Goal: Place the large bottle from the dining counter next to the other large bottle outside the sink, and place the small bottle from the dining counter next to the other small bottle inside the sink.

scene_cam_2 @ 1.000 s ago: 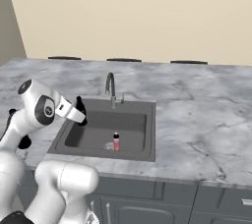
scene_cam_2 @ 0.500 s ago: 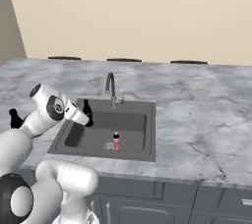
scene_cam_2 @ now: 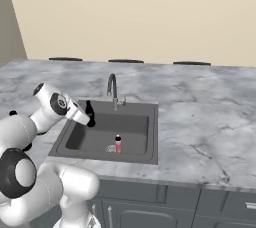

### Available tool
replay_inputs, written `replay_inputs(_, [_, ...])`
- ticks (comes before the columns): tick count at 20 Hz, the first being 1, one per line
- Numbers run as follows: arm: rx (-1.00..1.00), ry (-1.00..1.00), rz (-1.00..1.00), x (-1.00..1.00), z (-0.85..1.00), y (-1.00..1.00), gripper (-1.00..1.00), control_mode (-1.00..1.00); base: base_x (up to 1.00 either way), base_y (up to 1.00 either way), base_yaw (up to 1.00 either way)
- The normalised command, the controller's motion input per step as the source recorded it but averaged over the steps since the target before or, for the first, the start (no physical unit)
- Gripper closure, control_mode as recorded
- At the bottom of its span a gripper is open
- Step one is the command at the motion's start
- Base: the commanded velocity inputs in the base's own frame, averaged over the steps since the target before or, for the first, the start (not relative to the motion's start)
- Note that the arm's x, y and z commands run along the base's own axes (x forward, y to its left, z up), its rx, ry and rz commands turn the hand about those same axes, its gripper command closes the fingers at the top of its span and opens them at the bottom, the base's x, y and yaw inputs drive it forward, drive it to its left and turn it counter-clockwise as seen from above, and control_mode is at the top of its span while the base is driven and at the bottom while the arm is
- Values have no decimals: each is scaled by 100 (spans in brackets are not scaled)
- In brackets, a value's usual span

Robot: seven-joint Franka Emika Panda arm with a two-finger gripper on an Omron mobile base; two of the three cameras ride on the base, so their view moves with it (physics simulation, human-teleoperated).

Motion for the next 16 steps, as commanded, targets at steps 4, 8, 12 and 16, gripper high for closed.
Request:
replay_inputs(4, [4,3,0,0,-11,-15,100,-100,0,0,0])
replay_inputs(8, [0,1,0,1,-3,0,100,-100,0,0,0])
replay_inputs(12, [0,2,0,11,-21,0,100,-100,0,0,0])
replay_inputs(16, [0,1,-2,23,-27,0,100,-100,0,0,0])
